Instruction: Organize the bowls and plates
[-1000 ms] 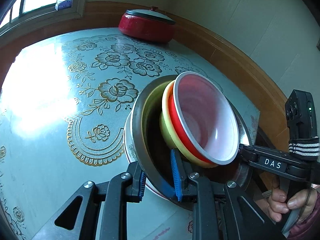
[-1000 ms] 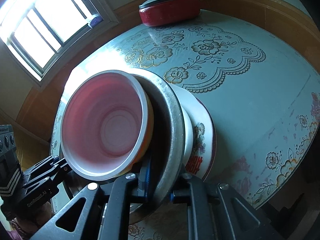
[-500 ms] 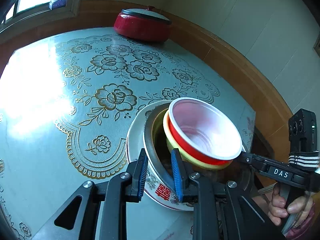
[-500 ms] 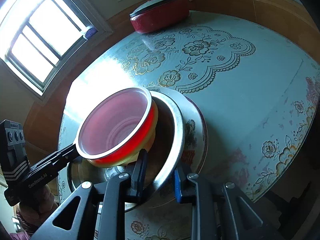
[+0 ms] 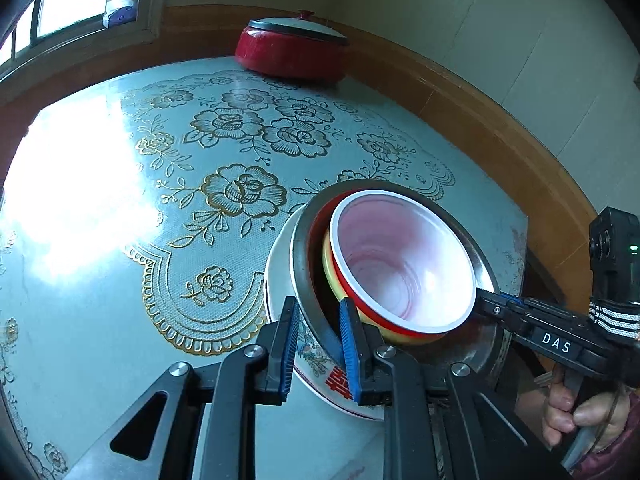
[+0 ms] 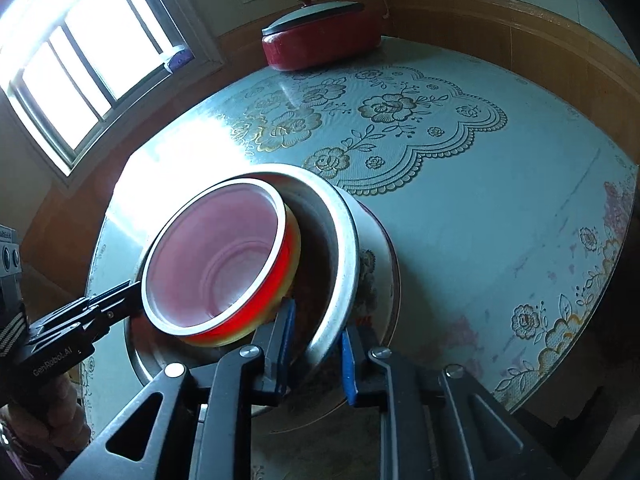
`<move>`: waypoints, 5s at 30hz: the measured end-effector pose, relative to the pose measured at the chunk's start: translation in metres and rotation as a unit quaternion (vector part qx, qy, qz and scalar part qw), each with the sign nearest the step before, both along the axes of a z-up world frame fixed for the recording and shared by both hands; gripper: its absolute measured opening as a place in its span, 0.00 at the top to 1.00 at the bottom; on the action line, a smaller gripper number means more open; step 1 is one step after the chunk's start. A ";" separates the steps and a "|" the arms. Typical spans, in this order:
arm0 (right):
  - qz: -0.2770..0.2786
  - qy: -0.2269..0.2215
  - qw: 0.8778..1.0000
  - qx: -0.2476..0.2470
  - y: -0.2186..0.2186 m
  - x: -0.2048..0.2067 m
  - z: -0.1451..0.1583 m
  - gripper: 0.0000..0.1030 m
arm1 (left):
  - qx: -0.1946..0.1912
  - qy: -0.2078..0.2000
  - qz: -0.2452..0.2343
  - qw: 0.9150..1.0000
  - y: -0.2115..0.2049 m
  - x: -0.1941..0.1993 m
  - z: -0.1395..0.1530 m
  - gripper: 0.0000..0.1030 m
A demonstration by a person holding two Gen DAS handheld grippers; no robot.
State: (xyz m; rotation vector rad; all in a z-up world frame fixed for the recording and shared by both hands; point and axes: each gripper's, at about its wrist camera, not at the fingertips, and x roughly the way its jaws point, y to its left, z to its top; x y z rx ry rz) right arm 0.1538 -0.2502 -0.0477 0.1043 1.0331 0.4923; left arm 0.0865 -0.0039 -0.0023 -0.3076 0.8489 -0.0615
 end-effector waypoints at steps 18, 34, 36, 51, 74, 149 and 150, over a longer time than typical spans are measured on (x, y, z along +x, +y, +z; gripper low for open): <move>-0.007 0.002 1.000 0.004 0.000 -0.005 0.001 0.79 | 0.040 -0.016 0.018 0.999 -0.009 -0.009 0.006 0.79; -0.029 0.016 0.999 0.036 -0.007 -0.025 0.006 0.77 | 0.053 -0.033 0.016 0.998 -0.011 -0.027 0.012 0.79; -0.031 0.018 0.998 0.042 -0.008 -0.027 0.006 0.77 | 0.053 -0.033 0.019 0.998 -0.009 -0.028 0.013 0.79; -0.011 -0.002 0.999 0.039 -0.003 -0.034 0.008 0.72 | 0.051 -0.026 0.109 0.992 0.003 -0.047 0.010 0.74; -0.070 -0.125 0.989 -0.029 0.012 -0.131 0.011 0.65 | 0.096 -0.026 0.094 0.991 -0.032 -0.111 -0.018 0.37; -0.157 -0.177 0.970 -0.062 0.047 -0.148 0.024 0.57 | 0.119 -0.108 0.028 0.987 -0.013 -0.115 0.000 0.14; -0.156 -0.177 0.970 -0.062 0.047 -0.148 0.024 0.57 | 0.119 -0.109 0.028 0.987 -0.014 -0.115 0.000 0.14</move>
